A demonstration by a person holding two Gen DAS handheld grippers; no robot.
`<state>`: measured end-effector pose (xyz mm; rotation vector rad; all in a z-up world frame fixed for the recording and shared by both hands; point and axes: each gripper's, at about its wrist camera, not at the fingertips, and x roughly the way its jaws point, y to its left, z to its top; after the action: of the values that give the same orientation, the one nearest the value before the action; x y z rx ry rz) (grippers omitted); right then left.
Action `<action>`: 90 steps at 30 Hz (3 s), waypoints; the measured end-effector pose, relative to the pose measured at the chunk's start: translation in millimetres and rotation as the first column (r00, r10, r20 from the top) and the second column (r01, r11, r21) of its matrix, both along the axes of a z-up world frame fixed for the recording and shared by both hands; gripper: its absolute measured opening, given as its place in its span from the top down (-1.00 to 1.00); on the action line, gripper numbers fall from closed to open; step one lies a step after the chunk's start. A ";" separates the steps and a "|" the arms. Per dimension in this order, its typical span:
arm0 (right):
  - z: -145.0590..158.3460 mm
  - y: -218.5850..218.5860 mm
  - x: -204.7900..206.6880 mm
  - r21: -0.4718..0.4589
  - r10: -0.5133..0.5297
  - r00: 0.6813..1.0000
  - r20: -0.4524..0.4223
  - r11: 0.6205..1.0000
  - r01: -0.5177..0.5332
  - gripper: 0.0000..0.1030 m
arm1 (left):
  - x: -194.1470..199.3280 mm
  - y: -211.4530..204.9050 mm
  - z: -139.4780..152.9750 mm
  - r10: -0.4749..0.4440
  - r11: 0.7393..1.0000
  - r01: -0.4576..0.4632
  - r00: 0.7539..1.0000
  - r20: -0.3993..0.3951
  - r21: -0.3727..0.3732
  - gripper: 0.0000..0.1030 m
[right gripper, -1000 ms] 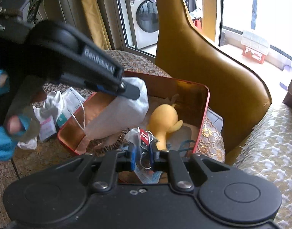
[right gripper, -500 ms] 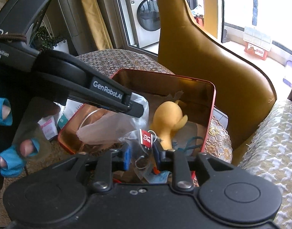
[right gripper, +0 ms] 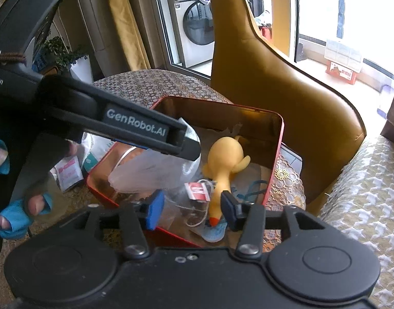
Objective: Organize soft objects
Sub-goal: 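Open both tools to drop mesh bag and pouch into the box, then move both open tools back over the items on the table, then grasp the cotton swab bag with left tool while right tool grasps white gauze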
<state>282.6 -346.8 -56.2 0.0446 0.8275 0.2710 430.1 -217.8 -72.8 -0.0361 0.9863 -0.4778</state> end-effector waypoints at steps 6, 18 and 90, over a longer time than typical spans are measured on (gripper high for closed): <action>14.4 1.9 -9.1 0.002 0.000 1.000 0.022 1.000 0.000 -0.11 | -15.5 9.4 18.4 0.006 1.000 -0.006 0.999 0.034 0.001 -0.20; 48.2 10.8 -46.6 0.001 0.002 0.996 0.085 1.000 -0.002 -0.36 | -54.8 38.2 58.4 0.027 1.000 -0.026 0.993 0.111 -0.005 -0.42; 32.5 205.7 -64.8 0.048 0.379 0.922 0.077 0.922 -0.383 -0.94 | -29.5 332.3 36.9 0.291 0.940 -0.263 0.951 -0.107 0.219 -0.93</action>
<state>217.8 -141.1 -23.7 -0.0687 0.7569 0.6640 400.6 114.5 -35.9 -0.0254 1.1417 -0.1143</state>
